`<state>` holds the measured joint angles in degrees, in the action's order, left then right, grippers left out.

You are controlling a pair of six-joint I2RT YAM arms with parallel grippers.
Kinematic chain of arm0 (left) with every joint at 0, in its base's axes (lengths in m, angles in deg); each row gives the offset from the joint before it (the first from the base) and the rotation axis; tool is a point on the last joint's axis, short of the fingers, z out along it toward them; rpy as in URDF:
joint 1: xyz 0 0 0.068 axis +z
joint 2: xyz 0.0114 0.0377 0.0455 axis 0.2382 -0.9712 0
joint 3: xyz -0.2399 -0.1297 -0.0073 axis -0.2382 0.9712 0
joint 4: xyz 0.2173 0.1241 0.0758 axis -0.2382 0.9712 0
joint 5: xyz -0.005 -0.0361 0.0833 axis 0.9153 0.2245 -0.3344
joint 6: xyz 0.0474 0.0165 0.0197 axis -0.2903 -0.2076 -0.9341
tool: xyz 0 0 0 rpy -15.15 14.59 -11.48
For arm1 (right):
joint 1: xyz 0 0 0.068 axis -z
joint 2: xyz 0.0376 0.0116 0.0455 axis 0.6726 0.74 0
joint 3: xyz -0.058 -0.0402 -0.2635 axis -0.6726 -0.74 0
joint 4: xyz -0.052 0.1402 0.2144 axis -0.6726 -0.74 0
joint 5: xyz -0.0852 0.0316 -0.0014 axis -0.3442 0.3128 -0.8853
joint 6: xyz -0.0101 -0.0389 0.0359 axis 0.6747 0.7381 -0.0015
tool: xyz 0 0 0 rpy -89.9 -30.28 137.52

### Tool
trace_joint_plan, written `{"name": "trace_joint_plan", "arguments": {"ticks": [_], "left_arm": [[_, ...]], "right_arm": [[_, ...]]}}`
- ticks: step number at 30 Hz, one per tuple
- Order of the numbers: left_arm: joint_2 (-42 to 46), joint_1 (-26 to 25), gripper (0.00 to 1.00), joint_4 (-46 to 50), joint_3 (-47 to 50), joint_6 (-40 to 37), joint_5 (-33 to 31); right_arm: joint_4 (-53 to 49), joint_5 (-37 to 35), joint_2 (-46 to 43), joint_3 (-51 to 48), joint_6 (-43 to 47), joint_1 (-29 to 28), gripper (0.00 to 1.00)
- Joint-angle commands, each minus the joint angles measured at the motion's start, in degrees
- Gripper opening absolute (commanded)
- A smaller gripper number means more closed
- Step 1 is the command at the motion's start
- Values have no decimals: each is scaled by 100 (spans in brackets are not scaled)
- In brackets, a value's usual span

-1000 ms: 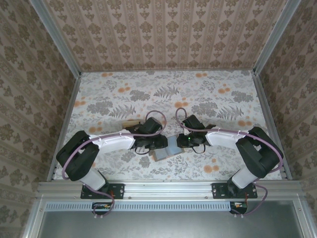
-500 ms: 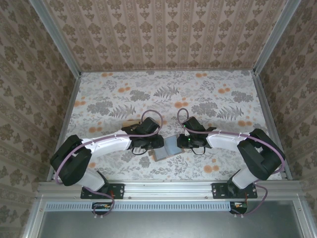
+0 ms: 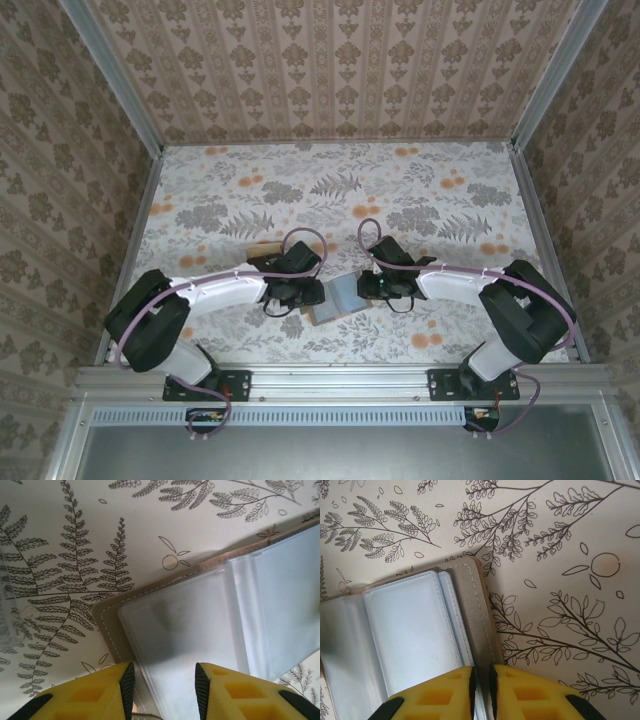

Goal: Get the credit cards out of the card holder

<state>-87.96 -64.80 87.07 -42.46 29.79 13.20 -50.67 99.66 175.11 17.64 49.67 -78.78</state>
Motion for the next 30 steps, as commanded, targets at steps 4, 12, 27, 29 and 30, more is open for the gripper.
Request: {"name": "trace_joint_plan", "arguments": {"ticks": [4,12,27,29,30], "left_arm": [[-130,-7,39,-186,124,61,43],[-139,-4,38,-511,188,-22,177],[-110,-114,41,-769,75,-254,303],[-92,-124,42,-805,74,-273,319],[-82,-126,42,-792,61,-282,321]], "right_arm": [[-437,0,94,-147,-69,-145,21],[-424,0,129,-157,-77,-163,21],[-407,0,188,-155,-91,-214,21],[-407,0,204,-147,-91,-214,21],[-406,-5,207,-146,-87,-215,21]]}}
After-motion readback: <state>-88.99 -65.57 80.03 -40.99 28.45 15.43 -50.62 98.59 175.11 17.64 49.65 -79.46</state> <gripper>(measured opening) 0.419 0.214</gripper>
